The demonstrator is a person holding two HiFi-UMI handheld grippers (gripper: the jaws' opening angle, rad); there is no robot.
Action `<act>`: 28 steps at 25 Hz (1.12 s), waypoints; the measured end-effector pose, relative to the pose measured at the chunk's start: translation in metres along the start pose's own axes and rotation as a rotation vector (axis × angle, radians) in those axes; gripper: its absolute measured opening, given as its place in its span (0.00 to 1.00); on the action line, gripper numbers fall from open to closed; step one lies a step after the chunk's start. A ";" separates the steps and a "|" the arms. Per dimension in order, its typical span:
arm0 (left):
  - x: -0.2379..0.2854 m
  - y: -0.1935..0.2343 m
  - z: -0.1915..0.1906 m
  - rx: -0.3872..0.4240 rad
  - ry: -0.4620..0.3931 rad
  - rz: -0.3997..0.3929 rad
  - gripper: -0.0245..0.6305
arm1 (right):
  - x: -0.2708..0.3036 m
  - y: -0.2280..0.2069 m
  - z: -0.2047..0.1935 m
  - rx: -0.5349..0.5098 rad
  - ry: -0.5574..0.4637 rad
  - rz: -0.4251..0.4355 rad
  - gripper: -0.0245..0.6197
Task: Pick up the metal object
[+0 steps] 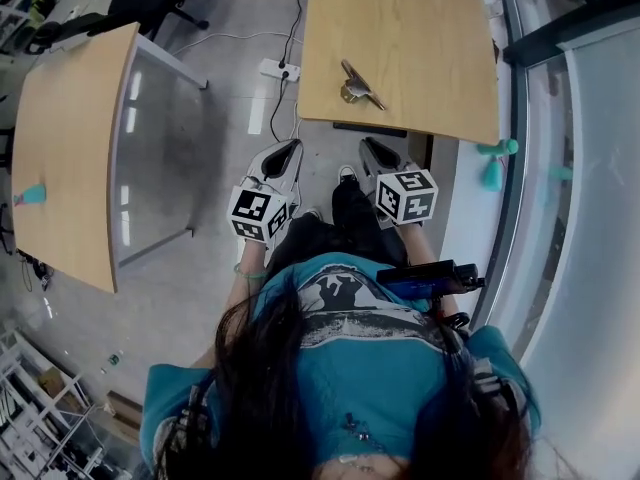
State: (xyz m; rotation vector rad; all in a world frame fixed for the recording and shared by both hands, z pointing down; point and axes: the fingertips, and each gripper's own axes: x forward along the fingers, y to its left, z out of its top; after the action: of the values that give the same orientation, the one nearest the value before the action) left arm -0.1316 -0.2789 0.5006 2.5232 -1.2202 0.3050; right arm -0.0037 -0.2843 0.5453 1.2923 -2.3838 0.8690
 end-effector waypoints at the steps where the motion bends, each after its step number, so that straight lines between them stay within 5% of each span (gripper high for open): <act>1: 0.007 0.005 0.004 -0.003 -0.002 0.014 0.04 | 0.010 -0.006 0.004 -0.033 0.022 0.003 0.07; 9: 0.051 0.030 0.019 -0.053 0.001 0.062 0.04 | 0.087 -0.052 0.031 -0.187 0.136 0.024 0.07; 12: 0.062 0.040 0.023 -0.059 0.006 0.092 0.04 | 0.118 -0.066 0.026 -0.219 0.205 0.031 0.25; 15: 0.066 0.047 0.025 -0.066 0.010 0.113 0.04 | 0.142 -0.079 0.018 -0.263 0.266 0.010 0.27; 22: 0.064 0.054 0.022 -0.079 0.031 0.148 0.04 | 0.183 -0.097 -0.004 -0.593 0.405 -0.076 0.33; 28: 0.053 0.055 0.011 -0.096 0.047 0.172 0.04 | 0.204 -0.109 -0.009 -0.713 0.390 -0.148 0.33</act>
State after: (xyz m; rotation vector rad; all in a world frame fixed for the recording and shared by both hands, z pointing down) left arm -0.1419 -0.3532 0.5184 2.3222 -1.4023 0.3356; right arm -0.0268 -0.4574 0.6971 0.8898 -1.9693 0.1577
